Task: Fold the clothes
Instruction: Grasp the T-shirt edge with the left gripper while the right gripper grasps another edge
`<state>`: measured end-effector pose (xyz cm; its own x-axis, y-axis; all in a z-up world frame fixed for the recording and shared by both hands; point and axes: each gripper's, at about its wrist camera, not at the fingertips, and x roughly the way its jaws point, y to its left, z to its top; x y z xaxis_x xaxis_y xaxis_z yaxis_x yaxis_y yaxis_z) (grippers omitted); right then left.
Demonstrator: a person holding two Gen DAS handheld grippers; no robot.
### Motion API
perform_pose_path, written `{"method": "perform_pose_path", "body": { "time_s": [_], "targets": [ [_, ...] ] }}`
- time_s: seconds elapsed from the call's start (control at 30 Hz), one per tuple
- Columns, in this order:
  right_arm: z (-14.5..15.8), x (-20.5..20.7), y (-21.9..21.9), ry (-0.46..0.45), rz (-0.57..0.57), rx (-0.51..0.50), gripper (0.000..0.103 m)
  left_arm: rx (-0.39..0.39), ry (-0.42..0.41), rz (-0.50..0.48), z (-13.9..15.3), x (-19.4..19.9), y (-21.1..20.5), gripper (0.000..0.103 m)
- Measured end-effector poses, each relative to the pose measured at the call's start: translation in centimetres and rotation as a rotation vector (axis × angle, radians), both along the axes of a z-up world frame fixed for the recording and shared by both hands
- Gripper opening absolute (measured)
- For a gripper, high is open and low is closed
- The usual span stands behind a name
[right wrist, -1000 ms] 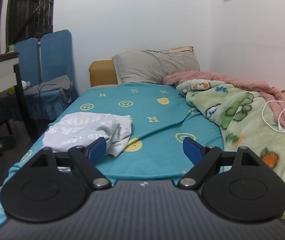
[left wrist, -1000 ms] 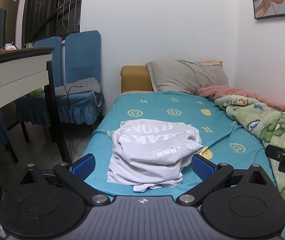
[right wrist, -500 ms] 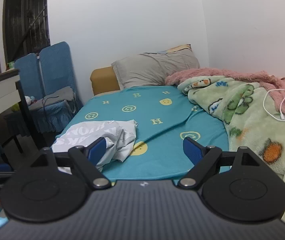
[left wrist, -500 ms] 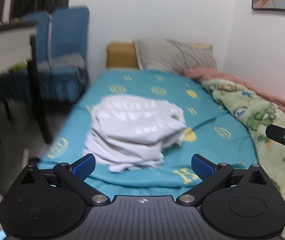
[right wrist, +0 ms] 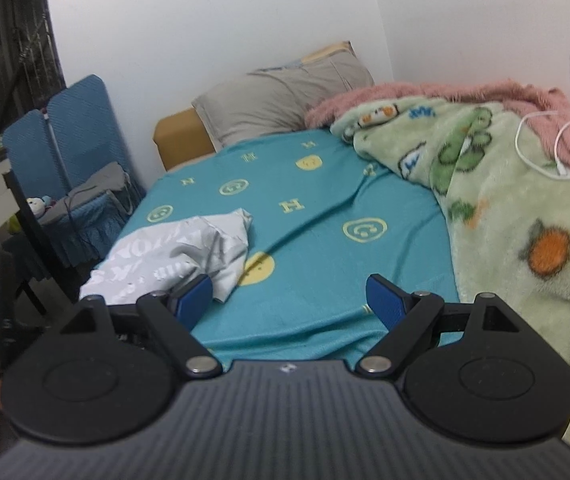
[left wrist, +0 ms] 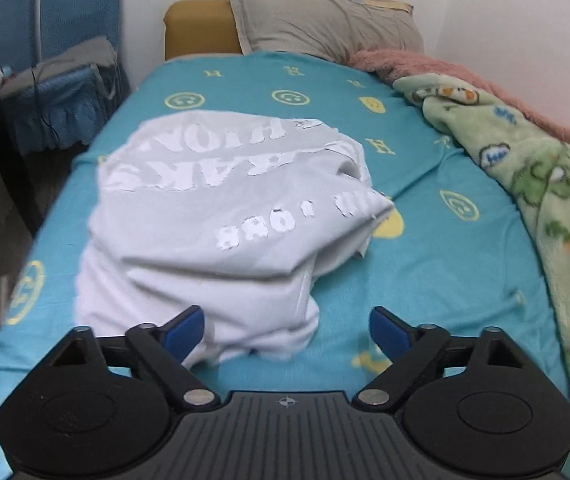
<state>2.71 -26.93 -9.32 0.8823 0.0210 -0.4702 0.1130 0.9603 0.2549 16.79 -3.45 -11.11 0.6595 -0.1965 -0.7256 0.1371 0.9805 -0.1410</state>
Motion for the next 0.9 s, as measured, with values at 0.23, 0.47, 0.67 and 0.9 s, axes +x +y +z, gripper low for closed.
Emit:
{"method": "perform_pose_path", "body": {
  "time_s": [0.23,0.47,0.67,0.9],
  "targets": [
    [-2.4,4.0,0.8,0.019,0.017,0.014,0.085,-0.01,-0.058,0.023,-1.5,3.0,1.1,0.046],
    [-3.6,5.3,1.3,0.03,0.057,0.002,0.085,-0.018,-0.204,0.038,2.1,1.8,2.0,0.007],
    [-2.3,4.1,1.1,-0.051,0.062,0.005,0.085,-0.079,-0.419,-0.028,8.7,-4.5,2.5,0.005],
    [0.1,1.2,2.4,-0.169,0.12,-0.02,0.085,-0.218,-0.609,-0.064,15.4,-12.6,5.4,0.005]
  ]
}}
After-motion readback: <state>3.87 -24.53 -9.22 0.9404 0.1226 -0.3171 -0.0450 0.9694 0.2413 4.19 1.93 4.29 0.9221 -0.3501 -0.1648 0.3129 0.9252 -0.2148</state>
